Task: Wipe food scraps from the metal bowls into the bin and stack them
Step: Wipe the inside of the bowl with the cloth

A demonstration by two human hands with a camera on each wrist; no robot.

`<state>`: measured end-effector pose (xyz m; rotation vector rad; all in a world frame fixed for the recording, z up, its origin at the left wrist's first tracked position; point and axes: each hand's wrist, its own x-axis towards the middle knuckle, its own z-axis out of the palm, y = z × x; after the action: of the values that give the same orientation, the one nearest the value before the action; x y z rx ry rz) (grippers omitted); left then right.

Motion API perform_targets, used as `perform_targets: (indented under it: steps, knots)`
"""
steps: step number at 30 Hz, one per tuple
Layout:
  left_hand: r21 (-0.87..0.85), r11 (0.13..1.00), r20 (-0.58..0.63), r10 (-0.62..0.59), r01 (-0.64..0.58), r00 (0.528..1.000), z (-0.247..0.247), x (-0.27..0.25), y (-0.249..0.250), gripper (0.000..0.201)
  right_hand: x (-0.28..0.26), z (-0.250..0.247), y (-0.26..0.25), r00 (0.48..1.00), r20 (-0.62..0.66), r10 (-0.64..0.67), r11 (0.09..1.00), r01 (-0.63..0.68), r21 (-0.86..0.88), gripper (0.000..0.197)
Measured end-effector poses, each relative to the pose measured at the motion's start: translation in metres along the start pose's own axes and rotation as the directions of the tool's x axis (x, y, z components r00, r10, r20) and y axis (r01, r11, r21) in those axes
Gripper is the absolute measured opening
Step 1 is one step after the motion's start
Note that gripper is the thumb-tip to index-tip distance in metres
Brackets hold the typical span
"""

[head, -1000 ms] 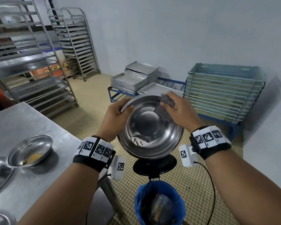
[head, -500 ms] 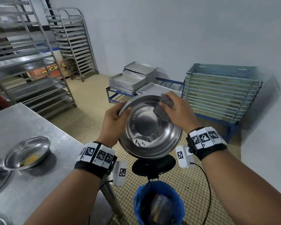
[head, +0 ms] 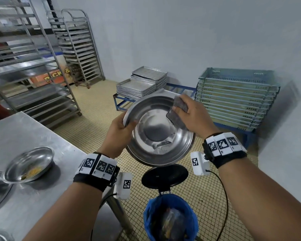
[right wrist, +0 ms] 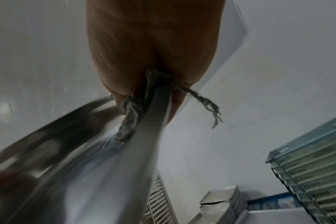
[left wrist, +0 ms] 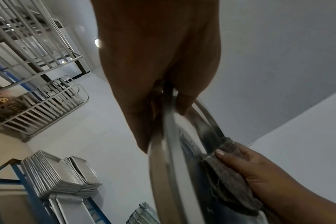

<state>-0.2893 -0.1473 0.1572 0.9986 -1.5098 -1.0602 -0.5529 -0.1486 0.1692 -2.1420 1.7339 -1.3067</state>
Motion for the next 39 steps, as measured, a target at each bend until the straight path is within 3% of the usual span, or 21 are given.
perform_targets:
  steps: [8,13,20,23,27,31,35,37,39]
  knots:
    - [-0.071,0.995,-0.226,0.05,-0.068,0.973,0.003,-0.01,-0.001,0.035,-0.041,0.03,-0.003,0.972,-0.136,0.191,0.961,-0.158,0.227,0.01]
    - [0.007,0.999,-0.085,0.054,-0.053,0.995,0.006,-0.019,-0.008,0.021,-0.015,0.009,-0.006,0.994,-0.049,0.097,0.985,-0.089,0.149,0.015]
    - [-0.004,1.0,0.09,0.031,-0.03,0.996,-0.002,-0.018,0.002,0.029,-0.003,-0.003,-0.012,0.995,0.082,-0.064,0.996,0.058,0.071,0.019]
    - [-0.015,0.998,0.037,0.054,-0.053,0.998,-0.001,-0.017,0.004,0.025,-0.005,0.004,-0.015,0.997,0.056,-0.049,0.995,0.043,0.093,0.019]
    - [-0.049,0.994,-0.102,0.088,-0.094,0.991,-0.002,-0.017,-0.002,0.023,-0.022,0.018,-0.007,0.994,-0.067,0.087,0.978,-0.072,0.194,0.019]
    - [-0.028,0.996,-0.14,0.08,-0.085,0.987,-0.002,-0.021,-0.004,0.025,-0.037,0.028,0.003,0.985,-0.065,0.157,0.97,-0.142,0.198,0.016]
    - [-0.004,0.999,-0.023,0.049,-0.05,0.999,0.002,-0.026,-0.005,0.024,-0.015,0.012,-0.01,0.998,0.05,-0.044,0.999,0.043,0.029,0.019]
    - [-0.014,0.998,-0.02,0.062,-0.063,0.998,0.005,-0.026,-0.005,0.023,-0.002,0.004,-0.02,0.985,0.11,-0.134,0.988,0.141,-0.059,0.022]
    - [-0.045,0.995,-0.052,0.089,-0.091,0.995,0.006,-0.025,-0.004,0.022,0.003,0.001,-0.024,0.984,0.099,-0.151,0.987,0.156,-0.048,0.025]
